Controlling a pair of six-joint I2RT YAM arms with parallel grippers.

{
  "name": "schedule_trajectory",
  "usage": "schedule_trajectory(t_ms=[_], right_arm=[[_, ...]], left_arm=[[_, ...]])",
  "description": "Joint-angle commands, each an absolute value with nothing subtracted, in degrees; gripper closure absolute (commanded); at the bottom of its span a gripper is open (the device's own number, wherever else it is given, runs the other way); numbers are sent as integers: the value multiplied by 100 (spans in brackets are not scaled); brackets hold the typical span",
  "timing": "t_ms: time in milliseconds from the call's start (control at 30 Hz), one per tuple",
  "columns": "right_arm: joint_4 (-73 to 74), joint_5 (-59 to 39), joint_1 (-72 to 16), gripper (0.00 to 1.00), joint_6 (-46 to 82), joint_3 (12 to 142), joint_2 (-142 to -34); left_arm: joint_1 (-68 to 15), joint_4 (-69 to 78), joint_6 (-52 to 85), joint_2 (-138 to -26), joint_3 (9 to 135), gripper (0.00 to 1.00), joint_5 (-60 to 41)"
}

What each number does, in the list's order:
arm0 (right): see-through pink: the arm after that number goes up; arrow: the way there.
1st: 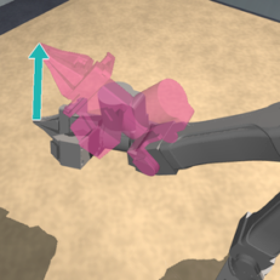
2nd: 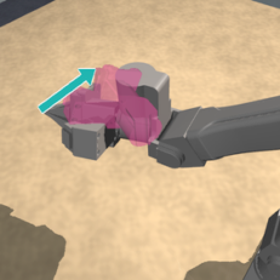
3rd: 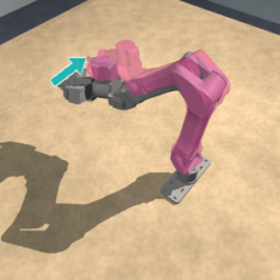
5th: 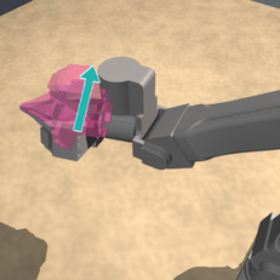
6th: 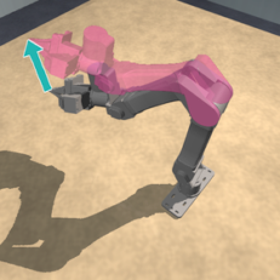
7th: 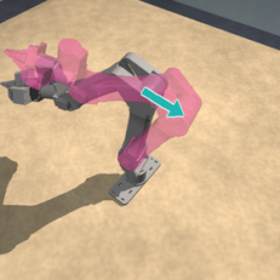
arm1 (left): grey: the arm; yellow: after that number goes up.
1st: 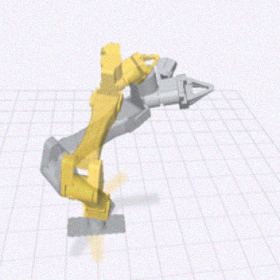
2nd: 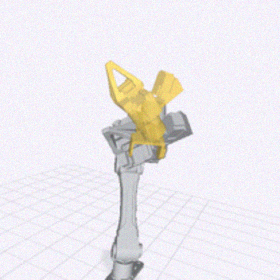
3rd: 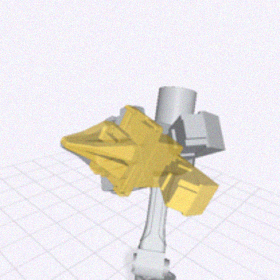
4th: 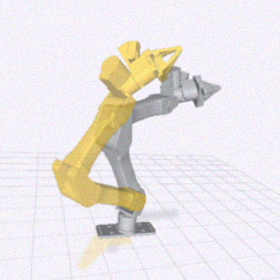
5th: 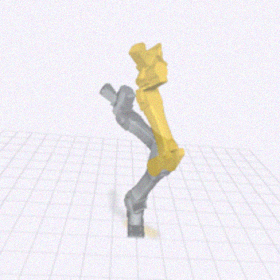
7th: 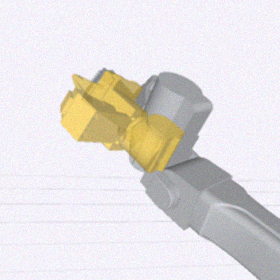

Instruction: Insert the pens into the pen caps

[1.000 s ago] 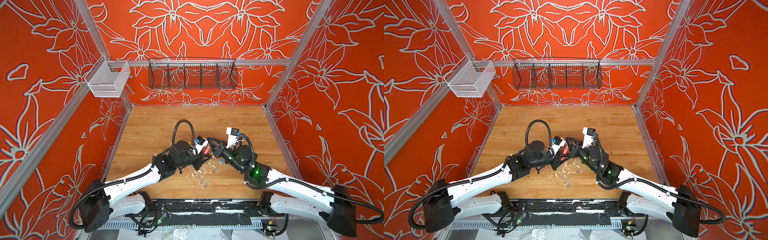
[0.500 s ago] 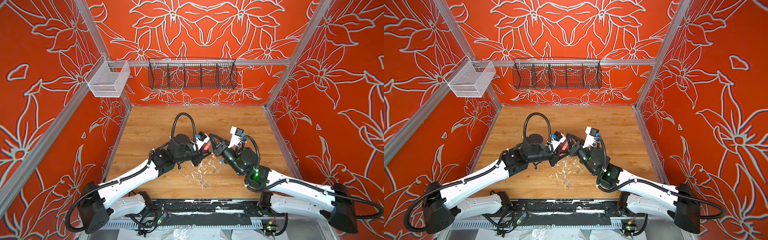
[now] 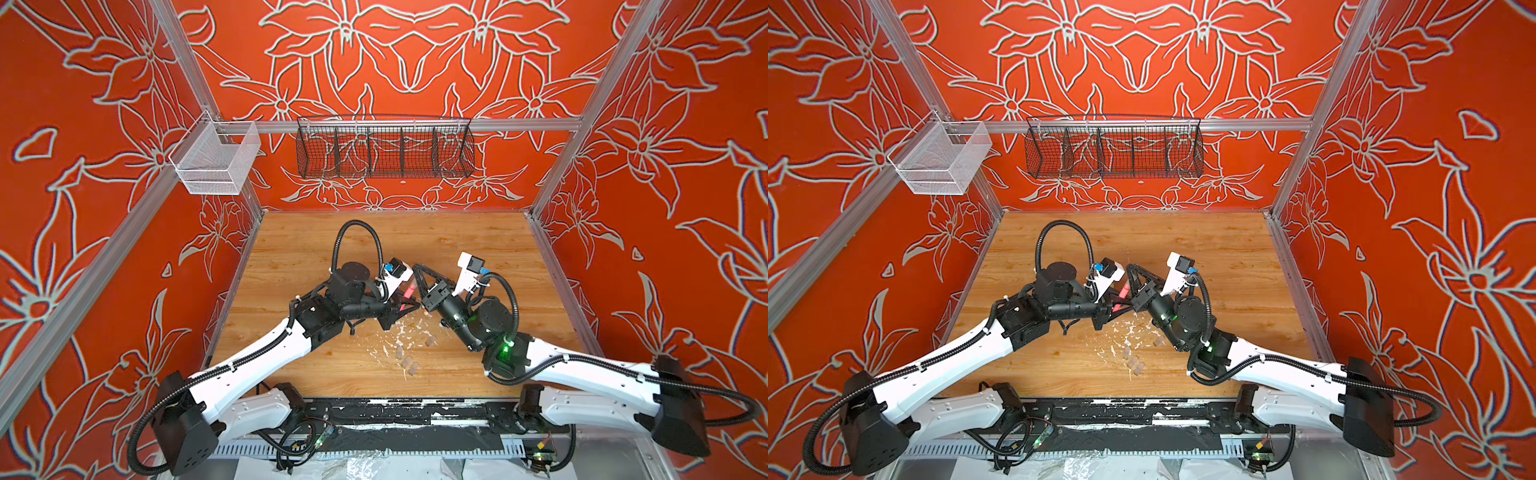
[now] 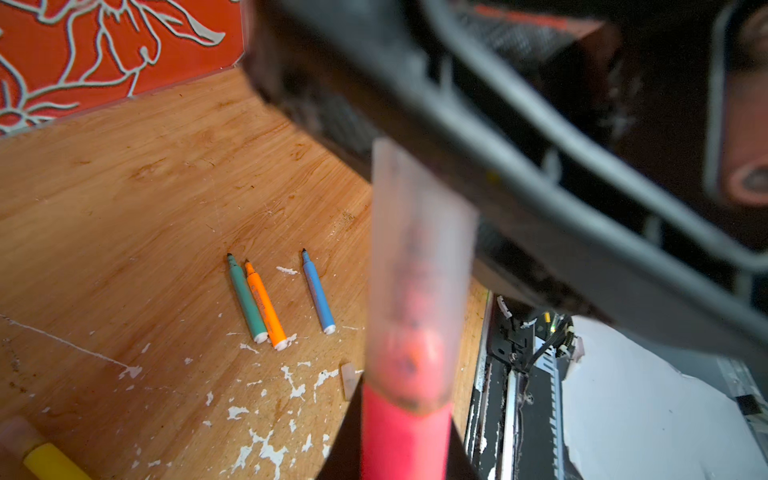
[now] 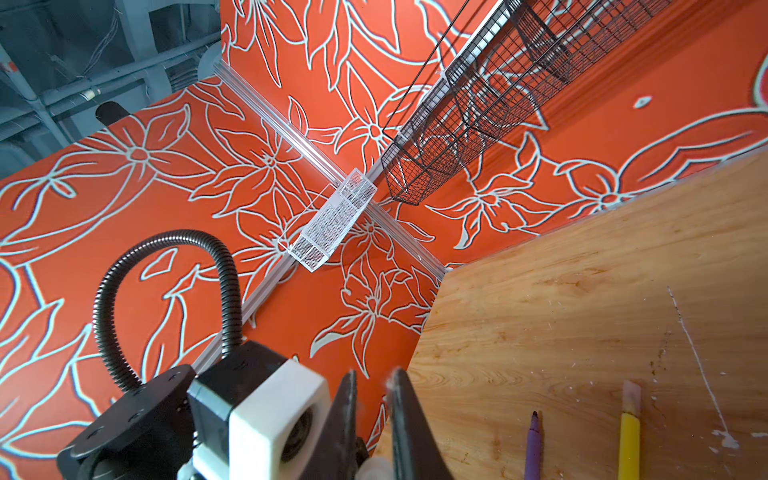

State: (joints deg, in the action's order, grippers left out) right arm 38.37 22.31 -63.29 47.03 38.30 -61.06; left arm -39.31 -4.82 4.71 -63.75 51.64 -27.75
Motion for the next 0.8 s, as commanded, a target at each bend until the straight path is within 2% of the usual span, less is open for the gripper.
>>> schedule_trajectory(t_ms=[0,400,500,633,767], right_arm=[[2488,-174,-7405,100,5007,3430,-6317],[2828,119,-7989,100,5024,3453,-6543],[2914,62,-8068,100,5013,3520,-6707],[3439,217,-8168,100,5110,3344,-6929],[3497,45,-8249,100,4998,3526,-7130]], left_arm=[[-3086,2452,1796,-6364,5632,100,-831],[-3085,2425,924,-6074,5353,100,801],[-3019,2430,964,-6026,5326,100,731],[-2064,3072,2643,-5964,4937,100,-487],[-2203,2724,2027,-5779,5026,100,-217]])
